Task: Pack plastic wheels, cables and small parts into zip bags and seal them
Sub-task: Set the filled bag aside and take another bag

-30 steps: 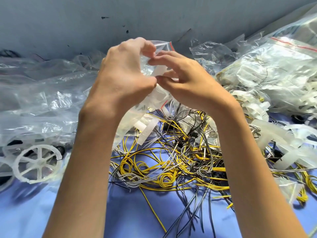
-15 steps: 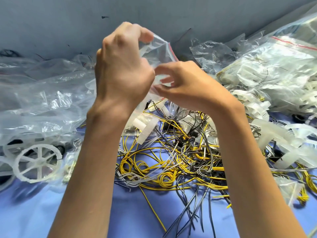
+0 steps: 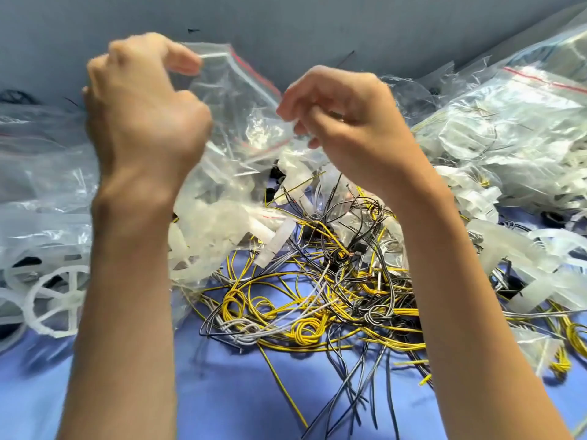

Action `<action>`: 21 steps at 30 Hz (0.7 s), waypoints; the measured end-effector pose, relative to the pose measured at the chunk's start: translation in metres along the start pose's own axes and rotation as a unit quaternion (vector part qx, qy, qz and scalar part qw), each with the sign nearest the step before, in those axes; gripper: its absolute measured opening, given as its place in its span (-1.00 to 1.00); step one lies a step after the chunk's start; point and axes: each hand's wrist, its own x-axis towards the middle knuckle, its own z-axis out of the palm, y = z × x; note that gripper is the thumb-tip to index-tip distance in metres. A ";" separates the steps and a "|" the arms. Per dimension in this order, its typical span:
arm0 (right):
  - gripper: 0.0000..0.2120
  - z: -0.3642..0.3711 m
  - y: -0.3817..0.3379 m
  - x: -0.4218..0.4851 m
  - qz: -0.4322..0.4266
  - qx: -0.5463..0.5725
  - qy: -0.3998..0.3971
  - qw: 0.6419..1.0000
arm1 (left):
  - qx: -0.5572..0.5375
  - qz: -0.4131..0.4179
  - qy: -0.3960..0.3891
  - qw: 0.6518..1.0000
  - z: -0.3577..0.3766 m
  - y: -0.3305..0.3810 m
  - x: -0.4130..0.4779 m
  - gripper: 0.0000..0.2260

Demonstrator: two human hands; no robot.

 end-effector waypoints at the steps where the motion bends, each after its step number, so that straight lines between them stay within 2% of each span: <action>1: -0.76 -0.002 0.002 0.001 0.013 -0.030 0.004 0.999 | 0.002 -0.031 0.013 0.999 -0.003 -0.008 0.002 -0.55; 2: -0.76 -0.004 0.005 0.001 0.031 -0.072 -0.027 0.997 | -0.001 -0.059 0.020 0.998 -0.006 -0.017 0.003 -0.54; 4: -0.78 -0.006 0.012 -0.002 0.073 -0.163 -0.162 0.970 | 0.003 -0.084 0.022 0.996 -0.010 -0.028 0.004 -0.52; 6: -0.86 0.001 0.018 -0.007 0.104 -0.206 -0.281 0.931 | 0.004 -0.074 0.014 0.997 -0.013 -0.026 0.003 -0.51; 7: -0.86 0.007 0.020 -0.009 0.114 -0.211 -0.310 0.920 | -0.001 -0.063 0.005 0.998 -0.014 -0.019 0.002 -0.53; 11: -0.77 0.032 0.021 -0.012 0.129 -0.225 -0.356 0.898 | 0.026 -0.004 -0.093 0.995 -0.006 0.001 -0.001 -0.59; 14: -0.67 0.040 0.027 -0.015 0.143 -0.265 -0.418 0.857 | 0.027 0.011 -0.175 0.984 0.003 0.004 -0.004 -0.59; 18: -0.66 0.043 0.034 -0.018 0.167 -0.311 -0.502 0.789 | 0.028 0.022 -0.191 0.981 0.009 -0.003 -0.003 -0.61; 21: -0.62 0.043 0.040 -0.019 0.166 -0.323 -0.514 0.777 | 0.032 0.024 -0.190 0.981 0.010 -0.008 -0.001 -0.63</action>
